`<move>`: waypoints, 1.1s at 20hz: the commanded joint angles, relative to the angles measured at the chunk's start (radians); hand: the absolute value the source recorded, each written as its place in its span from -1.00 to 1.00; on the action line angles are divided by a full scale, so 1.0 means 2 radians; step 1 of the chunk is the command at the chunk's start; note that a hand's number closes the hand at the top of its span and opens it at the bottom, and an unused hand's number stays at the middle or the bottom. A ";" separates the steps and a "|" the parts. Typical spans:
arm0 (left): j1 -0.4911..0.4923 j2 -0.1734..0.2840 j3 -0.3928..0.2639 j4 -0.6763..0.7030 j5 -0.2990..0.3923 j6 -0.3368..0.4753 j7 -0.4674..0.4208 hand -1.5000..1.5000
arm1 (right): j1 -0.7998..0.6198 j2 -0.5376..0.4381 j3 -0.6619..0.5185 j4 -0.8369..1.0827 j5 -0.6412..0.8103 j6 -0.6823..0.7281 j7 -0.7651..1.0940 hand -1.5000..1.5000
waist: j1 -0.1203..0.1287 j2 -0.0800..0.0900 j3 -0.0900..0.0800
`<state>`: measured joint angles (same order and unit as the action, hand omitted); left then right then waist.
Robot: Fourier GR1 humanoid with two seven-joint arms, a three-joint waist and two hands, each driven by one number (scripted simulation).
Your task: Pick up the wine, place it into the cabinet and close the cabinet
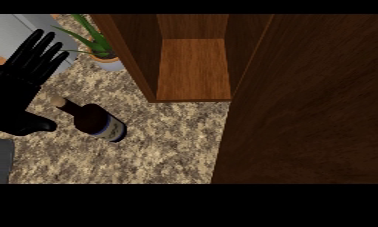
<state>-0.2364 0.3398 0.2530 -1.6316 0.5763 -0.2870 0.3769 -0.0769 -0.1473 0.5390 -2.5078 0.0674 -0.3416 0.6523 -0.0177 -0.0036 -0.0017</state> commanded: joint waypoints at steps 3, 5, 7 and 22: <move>0.021 0.008 0.013 0.056 -0.034 -0.041 -0.062 -1.00 | 0.034 -0.021 0.036 -0.078 0.073 -0.013 0.007 -1.00 | 0.000 0.000 0.000; 0.040 -0.021 -0.011 0.032 -0.058 -0.017 -0.065 -1.00 | 0.020 -0.032 0.009 -0.093 0.060 -0.016 0.033 -1.00 | 0.002 0.000 0.000; 0.033 -0.001 0.011 0.074 -0.052 -0.050 -0.093 -1.00 | 0.029 -0.034 0.032 -0.095 0.069 -0.022 0.023 -1.00 | 0.000 0.000 0.000; 0.066 -0.012 0.001 0.207 -0.128 -0.102 -0.216 -1.00 | 0.019 -0.070 0.036 -0.096 0.063 -0.048 0.022 -1.00 | 0.000 0.000 0.000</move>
<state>-0.1187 0.3122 0.2521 -1.2858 0.3576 -0.4675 0.0092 -0.0912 -0.2451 0.6009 -2.5081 0.0922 -0.4426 0.6359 -0.0186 -0.0036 -0.0018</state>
